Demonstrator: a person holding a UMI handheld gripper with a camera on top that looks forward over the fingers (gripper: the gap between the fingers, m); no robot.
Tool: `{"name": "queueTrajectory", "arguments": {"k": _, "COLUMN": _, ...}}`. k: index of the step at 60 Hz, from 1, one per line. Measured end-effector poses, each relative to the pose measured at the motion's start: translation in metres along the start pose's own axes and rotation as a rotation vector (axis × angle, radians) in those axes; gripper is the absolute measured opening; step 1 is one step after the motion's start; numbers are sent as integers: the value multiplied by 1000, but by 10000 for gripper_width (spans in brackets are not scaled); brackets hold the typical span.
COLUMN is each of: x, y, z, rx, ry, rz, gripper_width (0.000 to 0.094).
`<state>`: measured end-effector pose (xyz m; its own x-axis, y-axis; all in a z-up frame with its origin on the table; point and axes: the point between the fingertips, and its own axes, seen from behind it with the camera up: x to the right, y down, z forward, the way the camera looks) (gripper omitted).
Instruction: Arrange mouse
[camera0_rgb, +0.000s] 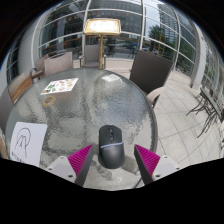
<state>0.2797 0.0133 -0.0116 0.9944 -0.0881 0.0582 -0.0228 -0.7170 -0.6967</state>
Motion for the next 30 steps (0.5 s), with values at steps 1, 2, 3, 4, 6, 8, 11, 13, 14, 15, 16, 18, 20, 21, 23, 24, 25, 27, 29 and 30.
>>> {"name": "queueTrajectory", "arguments": {"k": 1, "x": 2, "y": -2, "z": 5, "rx": -2, "ry": 3, "rz": -4, "gripper_width": 813}}
{"name": "queueTrajectory", "arguments": {"k": 2, "x": 2, "y": -4, "z": 8, "rx": -4, "ry": 5, "rz": -7, "gripper_width": 805}}
{"name": "queueTrajectory", "arguments": {"k": 3, "x": 0, "y": -7, "z": 12, "rx": -9, "ry": 5, "rz": -11, "gripper_width": 795}}
{"name": "queueTrajectory", "arguments": {"k": 4, "x": -3, "y": -11, "z": 15, "rx": -5, "ry": -6, "rz": -8, "gripper_width": 775}}
{"name": "queueTrajectory", "arguments": {"k": 6, "x": -5, "y": -17, "z": 20, "rx": 2, "ry": -15, "rz": 5, "gripper_width": 729}}
{"name": "queueTrajectory", "arguments": {"k": 8, "x": -8, "y": -17, "z": 23, "rx": -2, "ry": -29, "rz": 8, "gripper_width": 674}}
{"name": "queueTrajectory", "arguments": {"k": 11, "x": -14, "y": -20, "z": 25, "rx": -9, "ry": -53, "rz": 24, "gripper_width": 522}}
{"name": "queueTrajectory", "arguments": {"k": 13, "x": -17, "y": -18, "z": 26, "rx": -13, "ry": -55, "rz": 30, "gripper_width": 458}}
{"name": "queueTrajectory", "arguments": {"k": 14, "x": -15, "y": -17, "z": 25, "rx": -19, "ry": -50, "rz": 25, "gripper_width": 455}}
{"name": "queueTrajectory", "arguments": {"k": 15, "x": -15, "y": -16, "z": 25, "rx": -24, "ry": -45, "rz": 18, "gripper_width": 434}}
{"name": "queueTrajectory", "arguments": {"k": 16, "x": -14, "y": -16, "z": 25, "rx": -30, "ry": -40, "rz": 14, "gripper_width": 424}}
{"name": "queueTrajectory", "arguments": {"k": 18, "x": -14, "y": -15, "z": 24, "rx": -39, "ry": -30, "rz": 15, "gripper_width": 401}}
{"name": "queueTrajectory", "arguments": {"k": 20, "x": -13, "y": -15, "z": 23, "rx": -51, "ry": -23, "rz": 20, "gripper_width": 353}}
{"name": "queueTrajectory", "arguments": {"k": 21, "x": -13, "y": -14, "z": 23, "rx": -61, "ry": -20, "rz": 25, "gripper_width": 326}}
{"name": "queueTrajectory", "arguments": {"k": 23, "x": -12, "y": -14, "z": 23, "rx": -77, "ry": -15, "rz": 38, "gripper_width": 293}}
{"name": "queueTrajectory", "arguments": {"k": 24, "x": -12, "y": -14, "z": 21, "rx": -82, "ry": -11, "rz": 40, "gripper_width": 293}}
{"name": "queueTrajectory", "arguments": {"k": 25, "x": -12, "y": -13, "z": 21, "rx": -98, "ry": -8, "rz": 37, "gripper_width": 293}}
{"name": "queueTrajectory", "arguments": {"k": 27, "x": -14, "y": -13, "z": 17, "rx": -125, "ry": -5, "rz": 37, "gripper_width": 293}}
{"name": "queueTrajectory", "arguments": {"k": 29, "x": -16, "y": -23, "z": 6, "rx": -129, "ry": -1, "rz": 56, "gripper_width": 293}}
{"name": "queueTrajectory", "arguments": {"k": 30, "x": -18, "y": -32, "z": -1, "rx": -116, "ry": 3, "rz": 61, "gripper_width": 294}}
